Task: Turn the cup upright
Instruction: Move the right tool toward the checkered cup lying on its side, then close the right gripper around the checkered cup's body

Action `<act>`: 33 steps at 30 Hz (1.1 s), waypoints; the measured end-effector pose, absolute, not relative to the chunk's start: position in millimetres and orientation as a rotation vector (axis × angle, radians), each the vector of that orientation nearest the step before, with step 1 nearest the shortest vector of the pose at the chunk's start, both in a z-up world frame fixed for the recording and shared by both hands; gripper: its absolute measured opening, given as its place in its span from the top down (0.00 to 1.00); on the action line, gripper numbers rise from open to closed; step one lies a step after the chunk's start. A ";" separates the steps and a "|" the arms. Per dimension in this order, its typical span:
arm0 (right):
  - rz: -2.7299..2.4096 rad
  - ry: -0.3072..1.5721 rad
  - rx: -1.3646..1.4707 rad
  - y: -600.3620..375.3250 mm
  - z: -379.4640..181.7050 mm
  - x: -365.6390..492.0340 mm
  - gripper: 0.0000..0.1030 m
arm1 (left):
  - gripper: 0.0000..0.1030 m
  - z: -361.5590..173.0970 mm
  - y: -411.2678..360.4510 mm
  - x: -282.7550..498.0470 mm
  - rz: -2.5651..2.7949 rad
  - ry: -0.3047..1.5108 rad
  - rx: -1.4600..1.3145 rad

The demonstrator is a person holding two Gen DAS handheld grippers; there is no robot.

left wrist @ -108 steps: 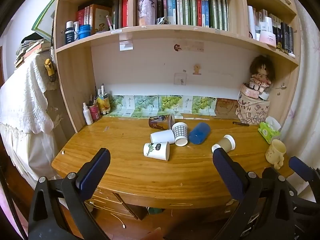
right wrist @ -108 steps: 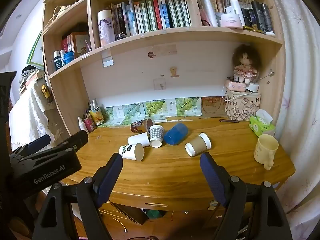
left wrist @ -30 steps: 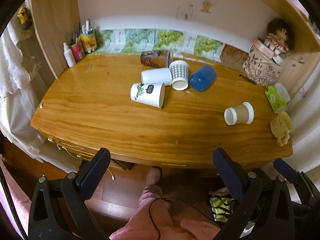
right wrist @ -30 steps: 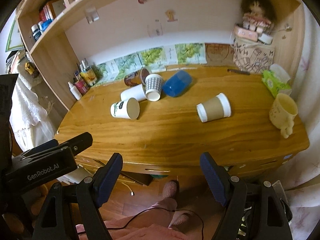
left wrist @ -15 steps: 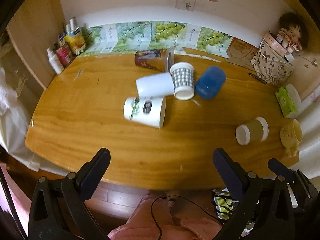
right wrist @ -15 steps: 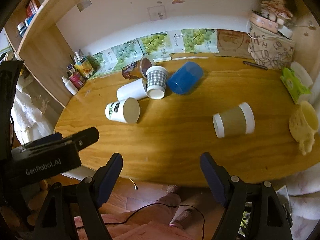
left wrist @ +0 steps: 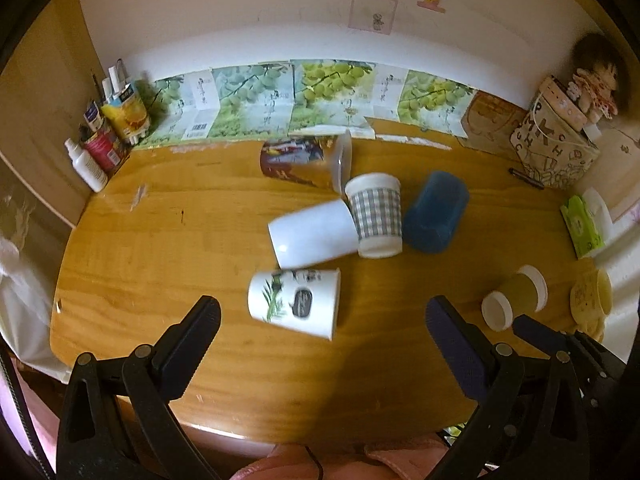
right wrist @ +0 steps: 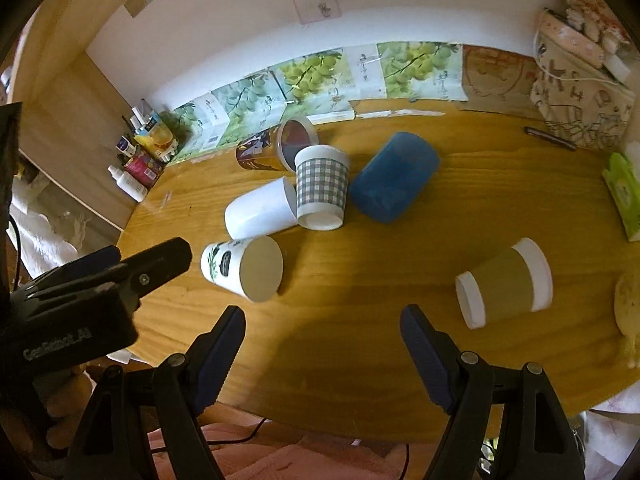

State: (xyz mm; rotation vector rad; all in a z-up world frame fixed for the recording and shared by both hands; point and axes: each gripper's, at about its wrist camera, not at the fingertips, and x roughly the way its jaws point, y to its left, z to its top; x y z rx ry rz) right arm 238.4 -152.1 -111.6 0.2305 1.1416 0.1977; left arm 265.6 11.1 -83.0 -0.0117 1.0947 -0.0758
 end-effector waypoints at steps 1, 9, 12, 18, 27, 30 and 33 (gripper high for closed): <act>0.202 1.151 0.239 -151.9 -113.9 244.0 0.22 | 0.01 -82.6 12.1 269.1 -0.072 1.093 -0.006; 0.214 1.210 0.333 -149.5 -130.5 291.0 0.22 | 0.01 -81.5 21.7 297.5 -0.068 1.072 0.016; 0.215 1.224 0.364 -147.4 -137.5 304.2 0.22 | 0.01 -81.8 26.1 304.3 -0.074 1.065 0.001; 0.211 1.256 0.440 -143.4 -154.2 332.4 0.22 | 0.01 -85.4 34.4 318.0 -0.103 1.054 -0.012; 0.175 1.310 0.535 -145.0 -185.2 364.9 0.22 | 0.01 -93.4 39.0 335.4 -0.190 1.051 -0.027; 0.168 1.331 0.567 -145.9 -196.3 373.8 0.22 | 0.01 -98.7 40.6 341.3 -0.207 1.068 -0.034; 0.161 1.354 0.589 -147.0 -206.1 379.6 0.22 | 0.01 -102.6 43.1 348.4 -0.207 1.083 -0.038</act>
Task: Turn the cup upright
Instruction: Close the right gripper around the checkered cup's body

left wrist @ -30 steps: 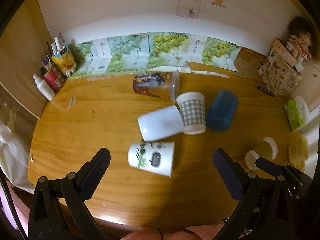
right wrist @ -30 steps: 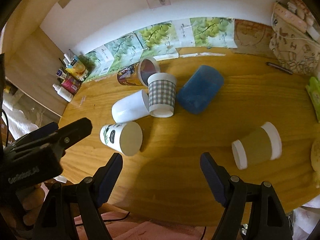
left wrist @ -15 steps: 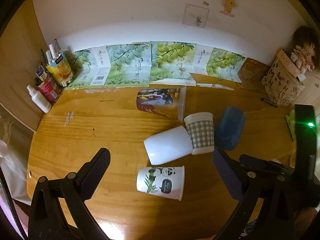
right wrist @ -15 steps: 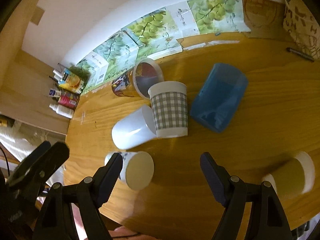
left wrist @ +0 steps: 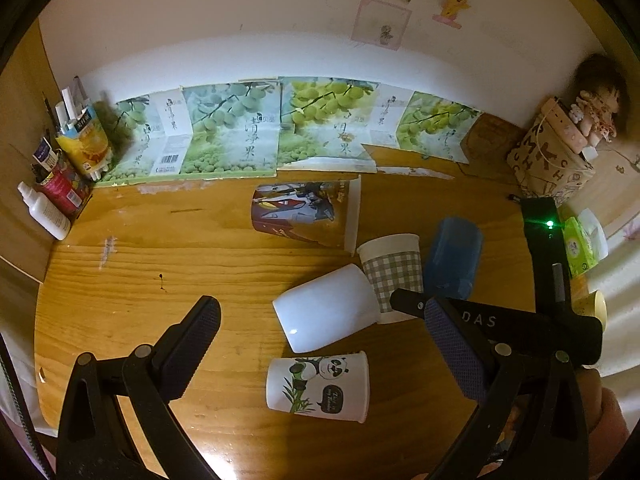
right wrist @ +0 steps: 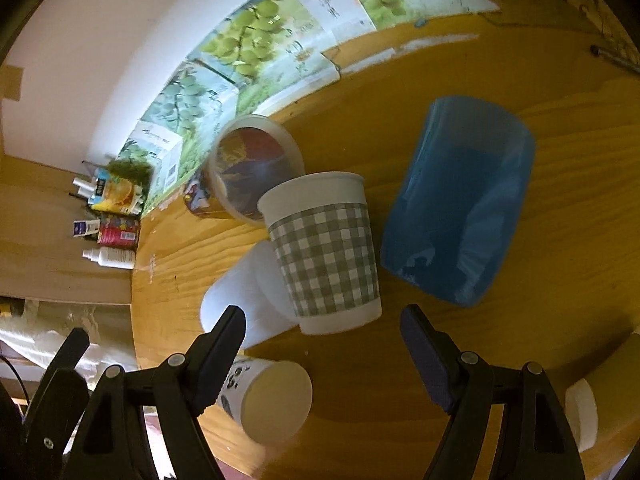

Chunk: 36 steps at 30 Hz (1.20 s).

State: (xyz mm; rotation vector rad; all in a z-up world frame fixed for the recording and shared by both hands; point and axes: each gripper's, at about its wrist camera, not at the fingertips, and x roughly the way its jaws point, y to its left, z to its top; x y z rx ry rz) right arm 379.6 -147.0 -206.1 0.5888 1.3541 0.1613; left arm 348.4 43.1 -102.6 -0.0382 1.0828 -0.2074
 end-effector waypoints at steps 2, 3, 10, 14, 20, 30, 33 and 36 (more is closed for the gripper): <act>0.157 1.369 0.606 -147.0 -212.5 383.4 0.22 | 0.01 -105.3 44.4 351.7 -0.209 1.089 -0.035; 0.153 1.374 0.610 -146.9 -214.9 385.3 0.22 | 0.01 -106.9 45.0 353.4 -0.211 1.092 -0.035; 0.136 1.405 0.613 -146.0 -226.0 396.2 0.26 | 0.01 -117.3 45.6 364.0 -0.250 1.128 -0.058; 0.131 1.425 0.615 -145.1 -232.2 400.0 0.27 | 0.01 -119.2 42.5 367.6 -0.264 1.135 -0.051; 0.144 1.445 0.607 -142.8 -236.9 404.4 0.32 | 0.01 -119.4 39.8 369.2 -0.275 1.139 -0.036; 0.150 1.440 0.583 -138.7 -237.0 404.9 0.35 | 0.01 -119.4 39.5 367.1 -0.260 1.144 -0.031; 0.151 1.426 0.583 -141.0 -234.1 401.5 0.36 | 0.01 -118.2 39.4 365.9 -0.262 1.142 -0.033; 0.150 1.408 0.580 -143.0 -229.6 397.7 0.36 | 0.01 -115.4 39.0 361.0 -0.262 1.133 -0.027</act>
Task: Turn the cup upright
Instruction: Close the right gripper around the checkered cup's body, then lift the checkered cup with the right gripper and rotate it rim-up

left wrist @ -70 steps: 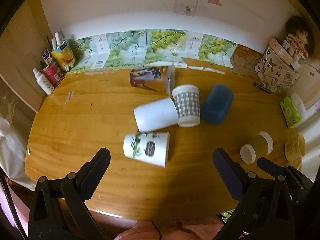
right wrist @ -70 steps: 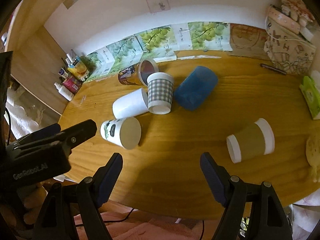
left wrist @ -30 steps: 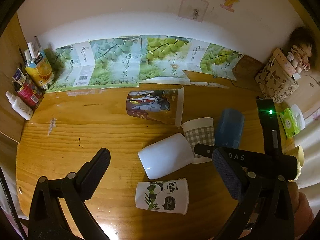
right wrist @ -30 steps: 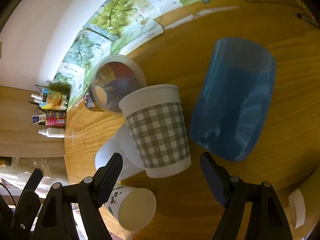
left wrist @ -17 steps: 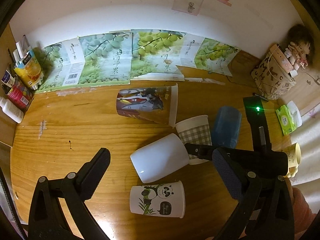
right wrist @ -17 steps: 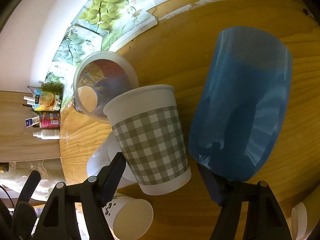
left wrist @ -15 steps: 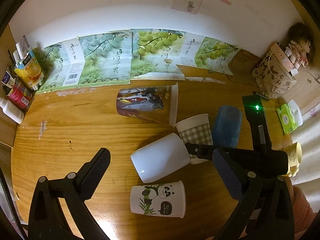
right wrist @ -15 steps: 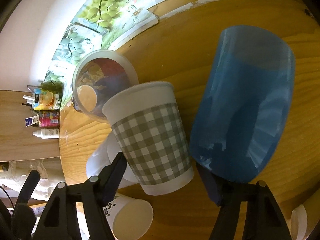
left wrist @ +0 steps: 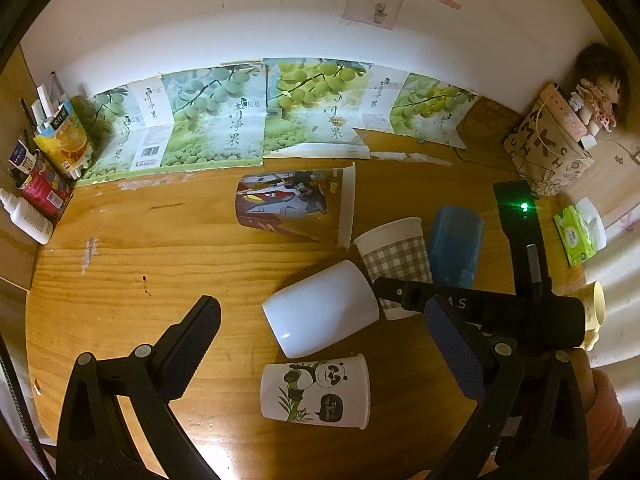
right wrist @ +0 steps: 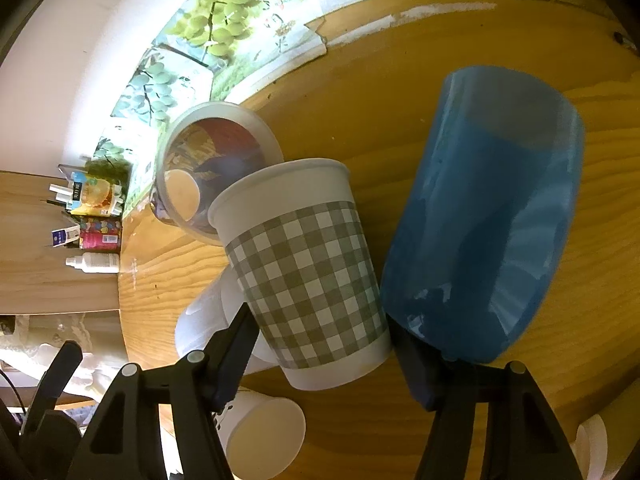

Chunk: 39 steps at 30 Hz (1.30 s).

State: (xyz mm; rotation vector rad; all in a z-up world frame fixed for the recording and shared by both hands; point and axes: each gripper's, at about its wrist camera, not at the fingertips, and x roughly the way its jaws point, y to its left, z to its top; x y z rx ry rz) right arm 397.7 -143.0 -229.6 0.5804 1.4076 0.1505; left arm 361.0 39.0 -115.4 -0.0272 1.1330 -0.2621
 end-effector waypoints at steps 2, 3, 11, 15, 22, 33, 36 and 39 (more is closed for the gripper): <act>0.149 1.395 0.579 -144.9 -225.6 394.6 0.36 | 0.01 -113.4 39.1 357.9 -0.262 1.128 -0.026; 0.148 1.391 0.579 -145.7 -223.7 392.6 0.36 | 0.01 -112.2 39.4 356.1 -0.260 1.125 -0.027; 0.149 1.360 0.574 -152.6 -210.2 374.0 0.36 | 0.01 -102.8 41.0 337.3 -0.253 1.086 -0.025; 0.150 1.343 0.569 -157.1 -203.3 359.2 0.36 | 0.01 -102.0 40.6 326.3 -0.246 1.079 -0.019; 0.145 1.336 0.569 -168.8 -193.2 338.4 0.36 | 0.01 -104.0 34.1 301.3 -0.259 1.077 -0.003; 0.144 1.368 0.600 -174.9 -192.9 300.4 0.36 | 0.01 -116.3 27.2 270.2 -0.283 1.131 -0.036; 0.146 1.377 0.606 -175.1 -196.5 287.7 0.36 | 0.01 -121.3 26.3 261.5 -0.292 1.150 -0.047; 0.144 1.389 0.620 -174.6 -200.9 275.7 0.36 | 0.01 -125.5 23.4 254.0 -0.301 1.168 -0.037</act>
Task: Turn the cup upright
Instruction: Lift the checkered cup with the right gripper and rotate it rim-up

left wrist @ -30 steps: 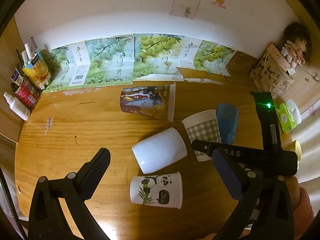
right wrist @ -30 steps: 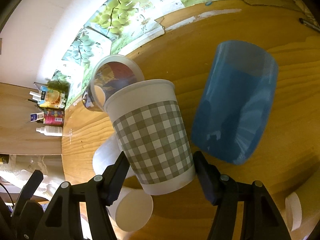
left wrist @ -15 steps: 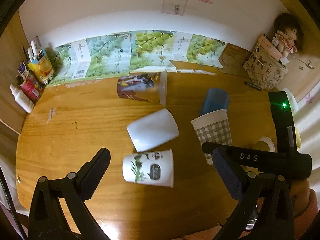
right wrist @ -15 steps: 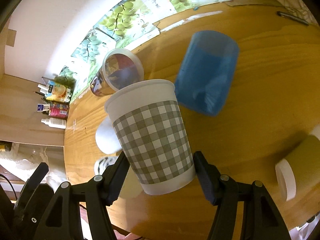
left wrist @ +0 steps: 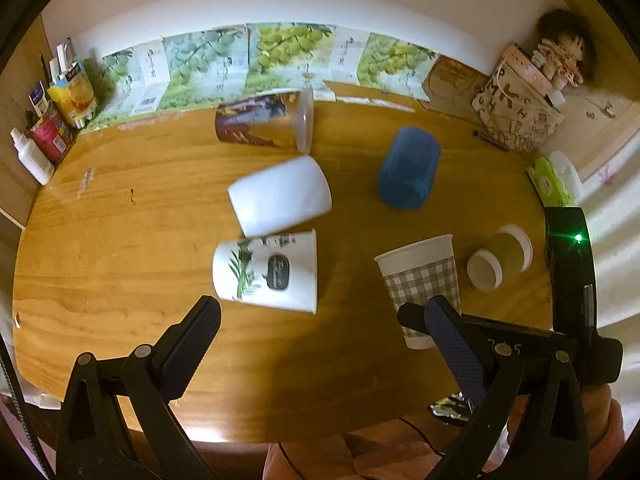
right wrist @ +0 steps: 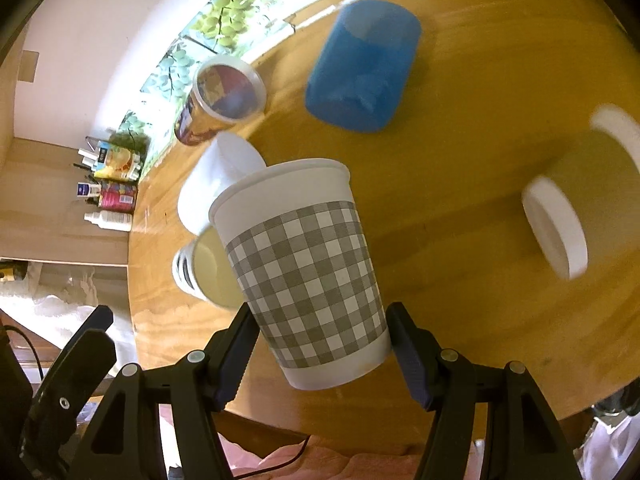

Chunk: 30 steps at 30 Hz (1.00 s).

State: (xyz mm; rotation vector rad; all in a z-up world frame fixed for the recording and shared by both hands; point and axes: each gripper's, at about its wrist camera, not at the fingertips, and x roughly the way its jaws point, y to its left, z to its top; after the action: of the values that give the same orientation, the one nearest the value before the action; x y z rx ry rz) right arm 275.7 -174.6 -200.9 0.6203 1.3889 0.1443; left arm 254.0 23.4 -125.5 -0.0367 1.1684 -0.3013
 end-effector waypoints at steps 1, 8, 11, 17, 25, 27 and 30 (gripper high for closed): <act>0.143 1.393 0.625 -174.1 -201.9 271.8 0.36 | 0.01 -126.8 22.5 251.4 -0.307 1.174 -0.034; 0.131 1.428 0.643 -167.7 -210.5 251.5 0.36 | 0.01 -136.3 20.7 237.4 -0.326 1.214 -0.031; 0.131 1.434 0.655 -167.8 -212.3 245.9 0.36 | 0.01 -139.8 19.3 233.9 -0.331 1.229 -0.029; 0.120 1.442 0.673 -168.2 -216.9 240.0 0.36 | 0.01 -145.1 17.0 233.3 -0.326 1.248 -0.009; 0.108 1.453 0.702 -171.5 -222.3 237.0 0.34 | 0.01 -153.5 13.7 240.4 -0.346 1.288 -0.001; 0.109 1.455 0.705 -170.5 -222.8 237.1 0.34 | 0.01 -156.6 12.0 242.9 -0.351 1.303 0.000; 0.106 1.456 0.706 -170.7 -223.0 236.6 0.34 | 0.01 -161.7 10.5 245.5 -0.359 1.326 -0.003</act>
State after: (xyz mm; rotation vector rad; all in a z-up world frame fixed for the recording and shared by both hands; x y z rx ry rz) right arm 236.6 -170.7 -223.0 0.7061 1.4556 0.1058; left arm 245.5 10.5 -161.7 -0.0033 1.3260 -0.3591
